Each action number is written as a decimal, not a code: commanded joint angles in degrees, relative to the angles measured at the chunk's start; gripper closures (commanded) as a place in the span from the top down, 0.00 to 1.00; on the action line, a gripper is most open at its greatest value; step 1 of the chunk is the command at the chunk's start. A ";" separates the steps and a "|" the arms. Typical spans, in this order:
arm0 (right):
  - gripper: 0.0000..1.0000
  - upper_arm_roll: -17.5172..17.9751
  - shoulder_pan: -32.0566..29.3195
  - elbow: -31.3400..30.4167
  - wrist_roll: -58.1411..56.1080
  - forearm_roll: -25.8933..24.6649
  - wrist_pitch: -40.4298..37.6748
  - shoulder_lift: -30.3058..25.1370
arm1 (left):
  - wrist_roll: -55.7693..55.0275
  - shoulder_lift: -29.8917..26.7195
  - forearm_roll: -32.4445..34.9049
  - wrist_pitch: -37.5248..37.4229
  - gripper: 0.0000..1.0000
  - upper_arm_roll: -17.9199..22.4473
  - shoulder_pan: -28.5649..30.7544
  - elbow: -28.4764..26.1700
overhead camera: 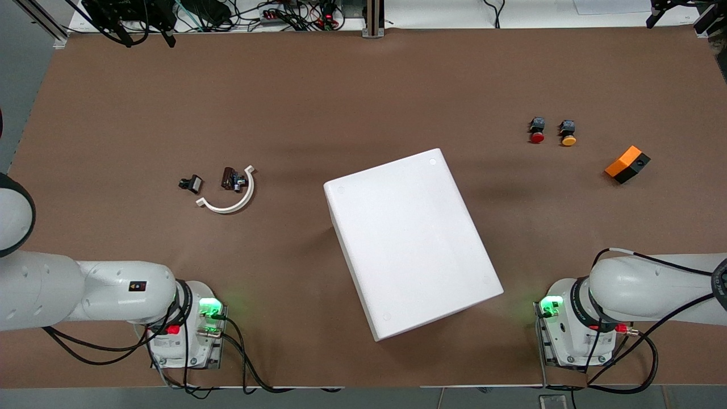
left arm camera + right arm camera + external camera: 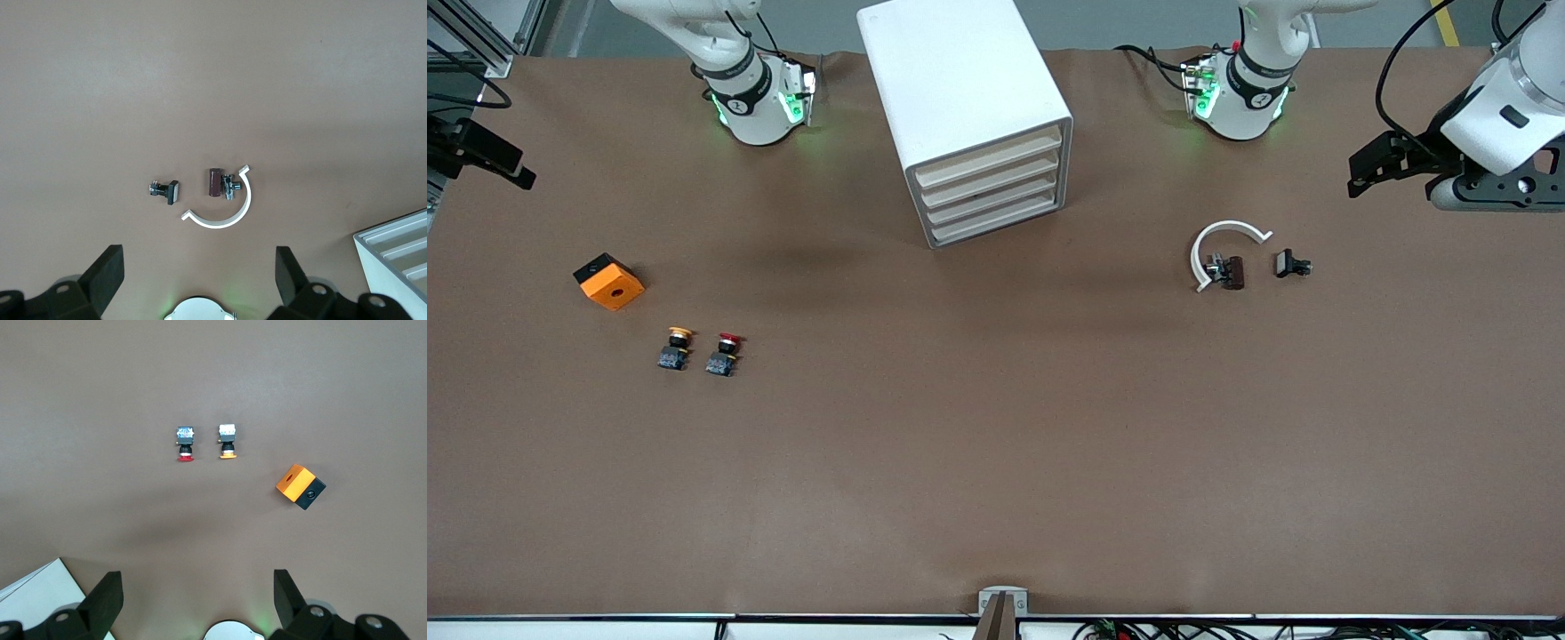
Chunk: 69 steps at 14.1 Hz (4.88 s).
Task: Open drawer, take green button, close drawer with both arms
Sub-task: 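Reach the left gripper toward the white cabinet's drawer handle, then grasp the drawer handle with the left gripper, then pull the drawer open with the left gripper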
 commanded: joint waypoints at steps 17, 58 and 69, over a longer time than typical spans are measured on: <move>1.00 0.17 -0.22 -1.37 0.19 -0.27 1.89 -1.37 | -39.62 33.18 0.83 13.15 1.00 -8.24 -9.39 5.43; 1.00 0.44 -0.04 -0.23 -0.16 -0.27 1.45 -0.84 | -117.46 60.80 -37.14 -8.39 0.09 -9.21 -25.50 11.07; 1.00 0.44 0.13 2.49 -0.51 -0.80 1.98 5.39 | -117.54 61.33 -37.14 -7.86 0.13 -4.03 -20.22 21.00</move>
